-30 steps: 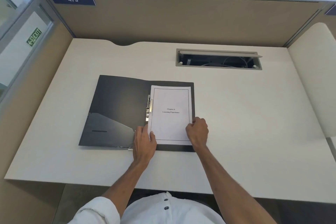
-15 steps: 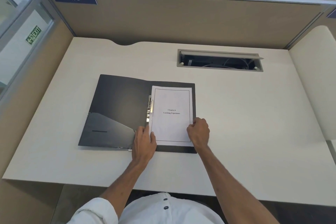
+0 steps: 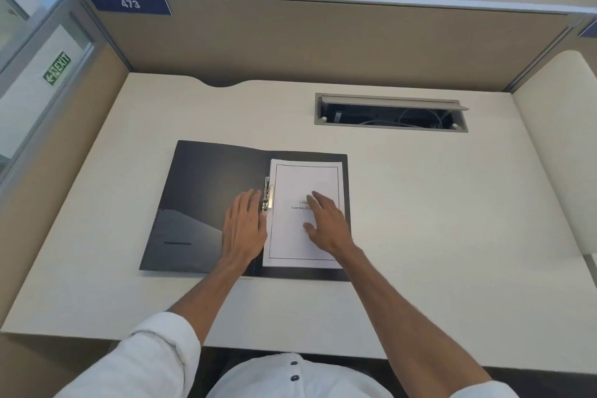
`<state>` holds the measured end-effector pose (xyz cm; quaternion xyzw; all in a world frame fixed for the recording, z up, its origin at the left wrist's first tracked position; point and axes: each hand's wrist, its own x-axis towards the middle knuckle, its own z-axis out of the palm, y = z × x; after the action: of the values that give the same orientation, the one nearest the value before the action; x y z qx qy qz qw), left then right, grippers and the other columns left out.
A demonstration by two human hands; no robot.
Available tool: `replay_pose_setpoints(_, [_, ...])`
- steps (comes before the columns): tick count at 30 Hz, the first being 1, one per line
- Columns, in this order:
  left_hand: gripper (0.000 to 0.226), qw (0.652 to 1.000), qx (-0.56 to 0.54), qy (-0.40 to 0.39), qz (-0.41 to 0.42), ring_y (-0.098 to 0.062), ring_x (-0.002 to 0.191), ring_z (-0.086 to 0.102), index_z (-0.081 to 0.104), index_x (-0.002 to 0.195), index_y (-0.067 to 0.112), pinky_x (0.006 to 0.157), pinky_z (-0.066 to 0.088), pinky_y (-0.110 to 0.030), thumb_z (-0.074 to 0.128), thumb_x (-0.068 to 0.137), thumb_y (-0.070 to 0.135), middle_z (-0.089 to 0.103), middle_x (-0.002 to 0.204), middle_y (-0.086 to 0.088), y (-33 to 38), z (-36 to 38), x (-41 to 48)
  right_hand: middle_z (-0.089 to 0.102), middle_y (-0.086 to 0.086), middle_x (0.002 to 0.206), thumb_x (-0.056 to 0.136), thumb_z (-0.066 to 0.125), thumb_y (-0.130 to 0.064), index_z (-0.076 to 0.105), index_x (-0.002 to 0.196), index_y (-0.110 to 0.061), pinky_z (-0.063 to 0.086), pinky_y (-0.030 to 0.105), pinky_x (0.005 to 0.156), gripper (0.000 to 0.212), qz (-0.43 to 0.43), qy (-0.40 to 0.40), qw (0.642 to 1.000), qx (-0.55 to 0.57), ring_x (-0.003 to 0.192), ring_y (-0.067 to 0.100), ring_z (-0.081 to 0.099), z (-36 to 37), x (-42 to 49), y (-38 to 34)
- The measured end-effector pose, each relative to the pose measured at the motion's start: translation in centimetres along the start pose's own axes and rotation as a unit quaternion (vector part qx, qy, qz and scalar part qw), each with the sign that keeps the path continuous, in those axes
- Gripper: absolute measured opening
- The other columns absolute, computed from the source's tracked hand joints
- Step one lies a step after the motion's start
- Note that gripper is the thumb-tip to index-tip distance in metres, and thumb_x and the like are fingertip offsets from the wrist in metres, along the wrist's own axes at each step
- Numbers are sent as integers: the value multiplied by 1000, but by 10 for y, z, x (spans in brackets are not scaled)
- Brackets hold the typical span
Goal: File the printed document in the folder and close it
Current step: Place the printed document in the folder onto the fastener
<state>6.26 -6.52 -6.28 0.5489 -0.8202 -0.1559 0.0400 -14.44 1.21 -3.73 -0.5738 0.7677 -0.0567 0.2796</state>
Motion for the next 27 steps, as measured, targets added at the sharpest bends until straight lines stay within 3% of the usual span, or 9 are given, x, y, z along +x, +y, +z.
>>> replay_pose_setpoints(3, [57,999,23,-27,21,-24,172,20,31,173,16,142,21,-47,38,118,30,25,182,-4,-3,-6,18,6,2,185,112,58,-31,16,176,-18,20,42,140,78,-6,-32,999,-15,173,24,12,1,9,-6])
replay_pose_setpoints(6, [58,998,29,-36,36,-22,174,15,27,174,18,143,17,-48,35,118,30,21,184,-3,-6,-10,32,2,2,185,112,58,-31,14,176,-19,20,42,140,79,-2,-42,999,-14,173,24,10,1,16,-8])
replay_pose_setpoints(22, [57,988,72,-106,86,-26,173,16,29,173,16,141,20,-50,40,118,20,30,181,-2,-2,-13,81,1,-2,185,111,60,-33,20,175,-23,23,44,139,76,24,-44,999,2,173,24,9,12,25,-10])
replay_pose_setpoints(27, [59,990,48,-93,99,-25,165,32,39,169,15,134,32,-45,48,111,7,45,171,-3,-2,-15,85,0,-3,185,111,60,-33,20,175,-24,22,44,139,77,28,-41,999,5,173,24,8,13,24,-10])
